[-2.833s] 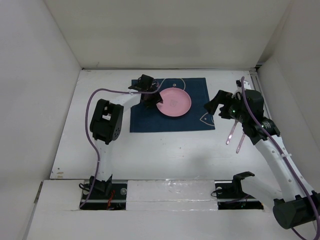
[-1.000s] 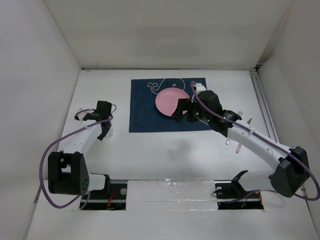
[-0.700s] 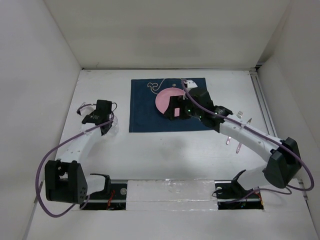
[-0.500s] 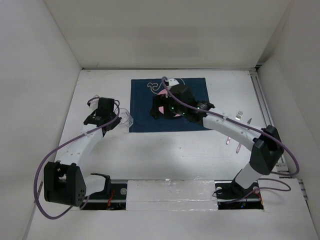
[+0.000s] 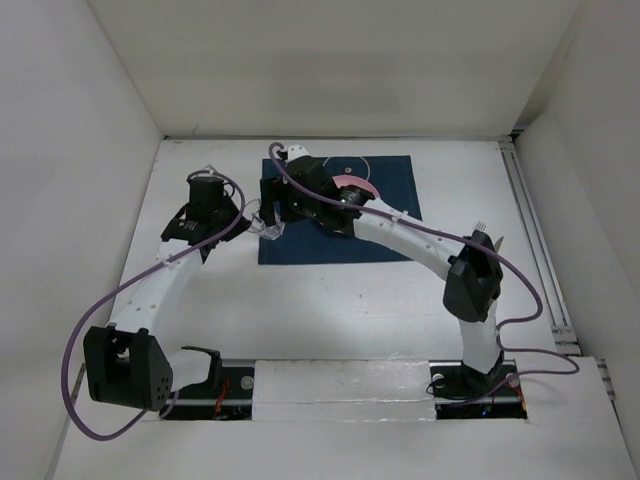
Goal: Set the dinner table for one person
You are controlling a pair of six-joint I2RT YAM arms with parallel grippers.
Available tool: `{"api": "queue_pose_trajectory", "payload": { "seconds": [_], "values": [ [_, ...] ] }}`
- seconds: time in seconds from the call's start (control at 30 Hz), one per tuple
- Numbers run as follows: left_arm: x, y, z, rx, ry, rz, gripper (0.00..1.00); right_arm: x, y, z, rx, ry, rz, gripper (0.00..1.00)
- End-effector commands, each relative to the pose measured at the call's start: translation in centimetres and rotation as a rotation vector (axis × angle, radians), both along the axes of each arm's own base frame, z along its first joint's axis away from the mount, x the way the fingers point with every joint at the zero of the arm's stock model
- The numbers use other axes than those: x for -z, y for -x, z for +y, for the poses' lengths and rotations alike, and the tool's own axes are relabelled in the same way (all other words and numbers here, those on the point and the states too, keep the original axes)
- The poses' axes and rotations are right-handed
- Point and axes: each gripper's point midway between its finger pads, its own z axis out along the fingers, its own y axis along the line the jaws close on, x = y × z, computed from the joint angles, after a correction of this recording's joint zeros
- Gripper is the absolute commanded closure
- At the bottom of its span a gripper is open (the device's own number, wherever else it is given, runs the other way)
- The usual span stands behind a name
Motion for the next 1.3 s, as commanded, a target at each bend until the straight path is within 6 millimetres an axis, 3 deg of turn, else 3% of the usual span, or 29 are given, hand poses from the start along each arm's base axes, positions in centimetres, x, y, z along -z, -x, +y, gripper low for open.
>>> {"api": "queue_pose_trajectory", "payload": {
  "seconds": [0.0,0.07,0.1,0.17,0.2,0.33,0.37,0.5,0.6,0.63,0.67,0.8,0.83,0.87,0.9,1.07,1.2,1.27],
  "values": [
    [-2.5,-0.5,-0.4,0.052,-0.003,-0.064,1.00,-0.4,-0.8,0.9,0.035,0.011,-0.016,0.18],
    [-2.5,-0.5,-0.4,0.052,-0.003,-0.064,1.00,0.2,-1.6,1.2,0.055,0.021,-0.023,0.23],
    [-2.8,-0.4,-0.4,0.052,-0.002,-0.073,1.00,0.3,-1.9,1.3,0.066,0.025,-0.028,0.32],
    [-2.8,-0.4,-0.4,0.052,-0.002,-0.073,1.00,0.8,-1.8,1.4,0.076,0.039,-0.032,0.40],
    [-2.8,-0.4,-0.4,0.052,-0.002,-0.073,1.00,0.8,-1.8,1.4,0.076,0.039,-0.032,0.56],
    [-3.1,-0.3,-0.5,0.059,0.004,-0.072,1.00,0.6,-1.6,1.7,0.076,0.026,-0.047,0.94],
    [-3.1,-0.3,-0.5,0.059,0.004,-0.073,1.00,0.6,-1.7,1.6,0.085,0.029,-0.051,1.00],
    [-3.8,-0.7,-0.8,0.060,0.020,-0.093,1.00,1.7,-1.0,2.4,0.066,0.045,-0.041,1.00],
    [-4.0,-0.6,-0.8,0.054,0.027,-0.090,0.85,1.7,-1.0,2.4,0.066,0.045,-0.041,1.00],
    [-4.4,-0.5,-0.8,0.054,0.029,-0.101,0.79,2.7,-1.0,2.4,0.065,0.062,-0.030,1.00],
    [-4.8,-0.7,-0.8,0.054,0.030,-0.110,0.65,2.3,-1.0,2.5,0.070,0.048,-0.030,1.00],
    [-5.9,0.0,0.0,0.006,0.017,-0.120,0.35,3.6,-1.6,2.2,0.100,0.094,-0.023,1.00],
    [-6.7,0.0,0.3,-0.004,0.012,-0.134,0.20,3.0,-1.6,2.3,0.101,0.089,-0.026,1.00],
    [-7.2,-0.1,0.9,-0.033,-0.011,-0.142,0.14,3.1,-2.9,1.4,0.126,0.098,-0.019,1.00],
    [-7.3,0.0,1.3,-0.057,-0.020,-0.136,0.00,3.5,-3.7,0.9,0.148,0.112,-0.017,1.00],
    [-9.3,1.1,4.8,-0.198,-0.057,-0.174,0.00,3.1,-8.3,-3.2,0.267,0.140,-0.012,1.00],
    [-9.1,1.8,5.8,-0.210,-0.101,-0.169,0.00,2.1,-13.4,-8.2,0.399,0.146,-0.032,1.00],
    [-9.1,1.8,6.0,-0.202,-0.125,-0.170,0.00,2.4,-16.2,-11.8,0.480,0.163,-0.023,1.00]
  ]
}}
